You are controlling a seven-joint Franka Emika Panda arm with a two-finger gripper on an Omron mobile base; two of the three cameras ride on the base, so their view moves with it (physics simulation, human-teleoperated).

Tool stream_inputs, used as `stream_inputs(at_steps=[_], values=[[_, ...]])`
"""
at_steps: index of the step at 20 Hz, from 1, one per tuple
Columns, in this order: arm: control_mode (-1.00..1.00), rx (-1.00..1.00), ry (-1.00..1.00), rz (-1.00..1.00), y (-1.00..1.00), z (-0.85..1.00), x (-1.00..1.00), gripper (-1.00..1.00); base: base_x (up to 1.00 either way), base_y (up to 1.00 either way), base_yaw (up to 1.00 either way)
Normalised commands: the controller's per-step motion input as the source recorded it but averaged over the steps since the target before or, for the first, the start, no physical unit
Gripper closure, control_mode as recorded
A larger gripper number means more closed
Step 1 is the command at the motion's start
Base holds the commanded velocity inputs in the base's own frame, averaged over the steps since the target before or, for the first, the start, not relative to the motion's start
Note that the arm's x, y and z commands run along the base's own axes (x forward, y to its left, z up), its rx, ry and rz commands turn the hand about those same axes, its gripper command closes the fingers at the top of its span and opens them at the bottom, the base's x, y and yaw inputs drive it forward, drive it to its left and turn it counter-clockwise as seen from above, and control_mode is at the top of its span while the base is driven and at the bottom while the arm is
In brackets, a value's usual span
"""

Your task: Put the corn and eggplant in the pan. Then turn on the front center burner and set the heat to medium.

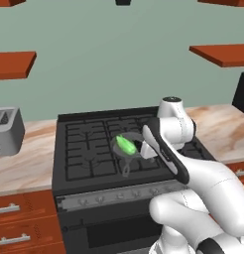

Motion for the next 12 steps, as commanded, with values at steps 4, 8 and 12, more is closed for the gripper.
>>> stream_inputs(at_steps=[4, 8, 12], values=[[1.0, 0.0, 0.0, 0.0, 0.0, 0.0, 0.0, -1.0, -0.01, 0.4, 0.0], [1.0, 0.0, 0.0, 0.0, 0.0, 0.0, 0.0, -1.0, 0.0, 0.43, 0.01], [1.0, 0.0, 0.0, 0.0, 0.0, 0.0, 0.0, -1.0, 0.0, 0.64, 0.0]])
